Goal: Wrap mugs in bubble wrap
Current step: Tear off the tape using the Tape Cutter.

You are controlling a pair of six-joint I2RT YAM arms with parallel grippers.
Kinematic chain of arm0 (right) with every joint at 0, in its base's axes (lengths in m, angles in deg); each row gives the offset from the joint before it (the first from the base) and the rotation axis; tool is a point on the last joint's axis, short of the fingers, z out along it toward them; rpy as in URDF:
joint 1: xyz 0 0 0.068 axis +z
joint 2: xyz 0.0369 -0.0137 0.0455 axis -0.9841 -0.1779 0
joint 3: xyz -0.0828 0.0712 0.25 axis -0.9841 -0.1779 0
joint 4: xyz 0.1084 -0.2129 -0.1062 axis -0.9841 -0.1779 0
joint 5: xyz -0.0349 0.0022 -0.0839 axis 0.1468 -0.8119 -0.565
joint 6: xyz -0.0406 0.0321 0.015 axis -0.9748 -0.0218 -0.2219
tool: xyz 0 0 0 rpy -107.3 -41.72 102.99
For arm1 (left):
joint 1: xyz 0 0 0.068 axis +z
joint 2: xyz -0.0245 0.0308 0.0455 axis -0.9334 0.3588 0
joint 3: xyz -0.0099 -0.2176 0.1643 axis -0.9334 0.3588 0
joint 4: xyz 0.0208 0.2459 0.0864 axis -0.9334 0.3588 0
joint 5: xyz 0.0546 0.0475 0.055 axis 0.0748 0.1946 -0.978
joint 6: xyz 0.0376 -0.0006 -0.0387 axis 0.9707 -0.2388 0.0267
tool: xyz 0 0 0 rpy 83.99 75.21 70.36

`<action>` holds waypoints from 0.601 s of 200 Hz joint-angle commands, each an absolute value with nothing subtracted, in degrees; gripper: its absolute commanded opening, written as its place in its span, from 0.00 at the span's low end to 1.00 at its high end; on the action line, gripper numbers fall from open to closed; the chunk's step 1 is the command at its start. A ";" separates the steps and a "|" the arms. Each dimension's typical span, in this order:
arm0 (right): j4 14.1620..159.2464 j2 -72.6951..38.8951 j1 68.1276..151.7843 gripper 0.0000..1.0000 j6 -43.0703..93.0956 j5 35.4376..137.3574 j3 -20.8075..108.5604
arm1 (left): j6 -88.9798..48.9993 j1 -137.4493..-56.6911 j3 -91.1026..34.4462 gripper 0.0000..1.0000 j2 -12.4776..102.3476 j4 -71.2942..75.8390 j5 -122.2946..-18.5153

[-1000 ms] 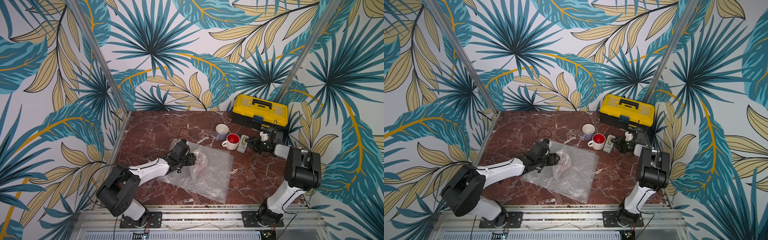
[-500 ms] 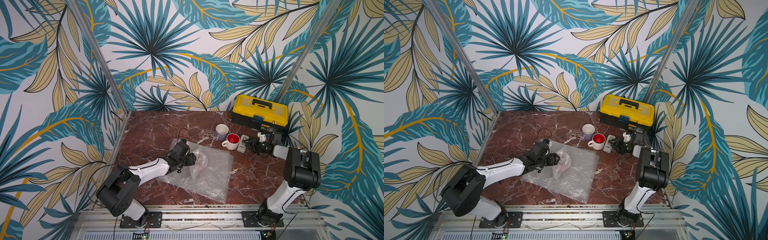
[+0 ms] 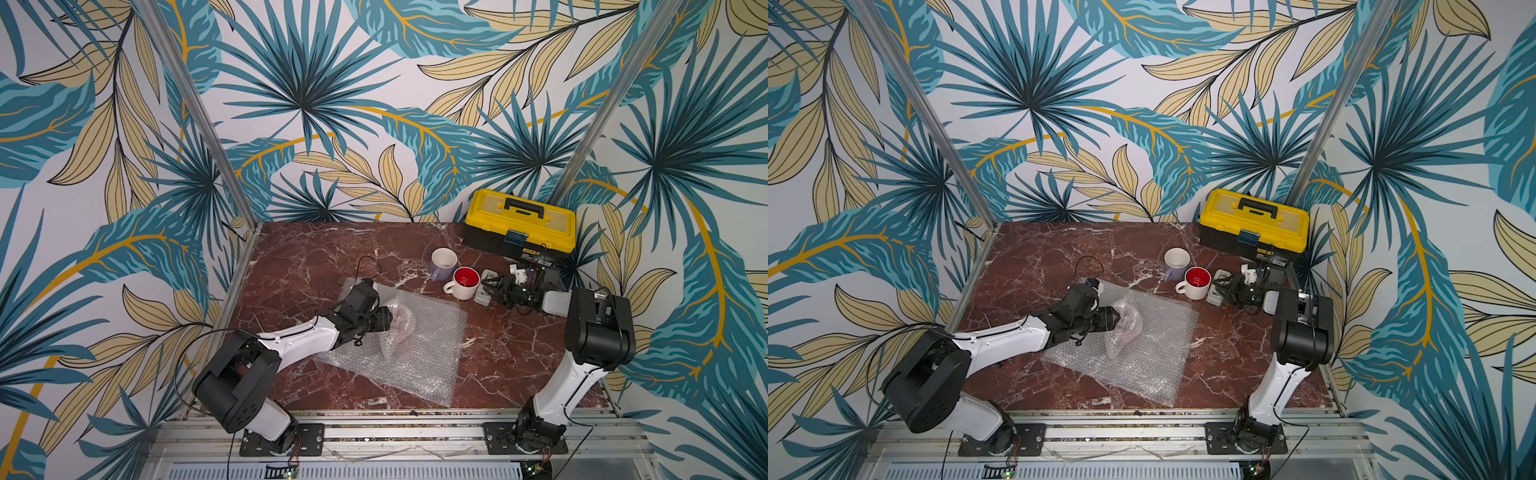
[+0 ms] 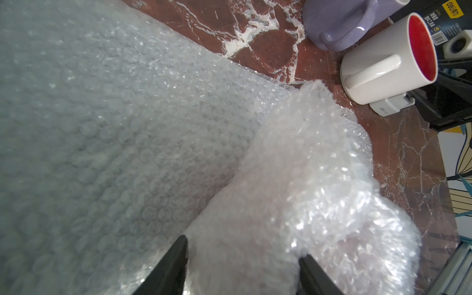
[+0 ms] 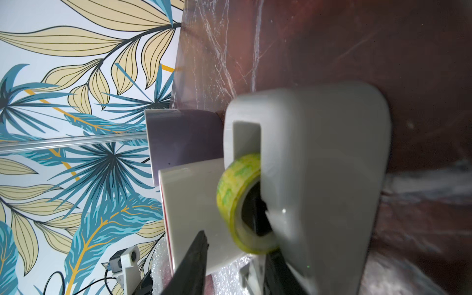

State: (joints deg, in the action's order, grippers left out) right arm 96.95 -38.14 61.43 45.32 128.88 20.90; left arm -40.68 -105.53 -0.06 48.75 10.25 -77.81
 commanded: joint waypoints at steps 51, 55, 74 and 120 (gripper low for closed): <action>97.44 -39.47 61.73 0.22 46.89 126.53 19.18 | -40.65 -105.82 -1.18 0.60 50.11 11.88 -76.54; 97.44 -39.43 61.66 0.21 46.86 126.52 19.09 | -40.69 -105.93 -1.10 0.60 50.11 11.91 -76.44; 97.88 -38.66 61.71 0.15 47.00 126.13 18.63 | -40.74 -105.87 -1.01 0.60 50.02 11.88 -76.40; 99.46 -34.89 61.74 0.00 47.92 125.14 16.88 | -40.67 -105.88 -1.18 0.60 50.01 11.91 -76.39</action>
State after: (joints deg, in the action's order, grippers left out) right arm 99.23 -37.79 61.27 47.51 126.41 18.87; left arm -40.92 -105.53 -0.06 48.86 10.18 -77.42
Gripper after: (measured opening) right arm 0.045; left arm 0.597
